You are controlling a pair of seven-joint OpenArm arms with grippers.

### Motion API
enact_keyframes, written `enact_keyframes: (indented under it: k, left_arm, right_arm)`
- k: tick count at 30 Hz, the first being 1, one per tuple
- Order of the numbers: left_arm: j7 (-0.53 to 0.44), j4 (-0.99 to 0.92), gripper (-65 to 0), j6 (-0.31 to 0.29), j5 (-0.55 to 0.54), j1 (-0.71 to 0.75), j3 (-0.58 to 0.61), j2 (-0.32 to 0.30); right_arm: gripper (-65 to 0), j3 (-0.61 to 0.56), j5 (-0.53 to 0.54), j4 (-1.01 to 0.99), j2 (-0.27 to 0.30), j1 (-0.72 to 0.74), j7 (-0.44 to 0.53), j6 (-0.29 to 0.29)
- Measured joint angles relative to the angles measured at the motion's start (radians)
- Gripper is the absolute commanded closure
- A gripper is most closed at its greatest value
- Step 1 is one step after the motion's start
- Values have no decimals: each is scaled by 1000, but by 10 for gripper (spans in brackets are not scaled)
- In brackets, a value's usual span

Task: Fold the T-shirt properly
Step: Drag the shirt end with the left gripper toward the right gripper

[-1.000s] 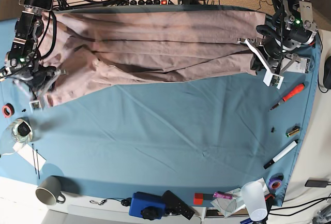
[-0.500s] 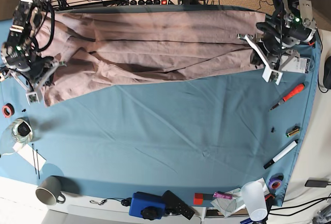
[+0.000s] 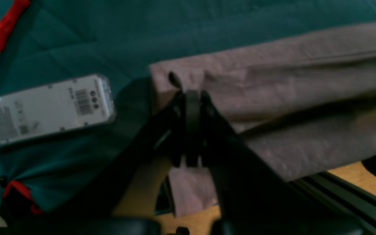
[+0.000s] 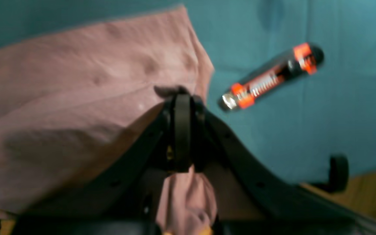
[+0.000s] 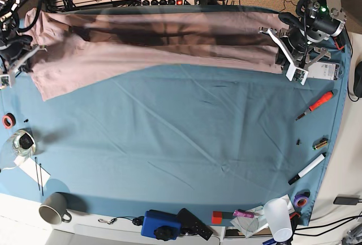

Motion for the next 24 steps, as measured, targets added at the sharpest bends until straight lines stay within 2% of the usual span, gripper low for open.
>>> enact_keyframes:
  k: [13, 17, 24]
  left_arm:
    - [11, 0, 0, 0, 12, 45, 0, 0]
    - [-8, 0, 0, 0, 63, 43, 0, 0]
    - [-16, 0, 0, 3, 91, 47, 1, 0]
  right_arm:
    - [0, 12, 0, -1, -2, -32, -35, 0]
    - [0, 12, -53, -7, -25, -32, -33, -1]
    - [0, 11, -66, -164, -39, -32, -2, 0]
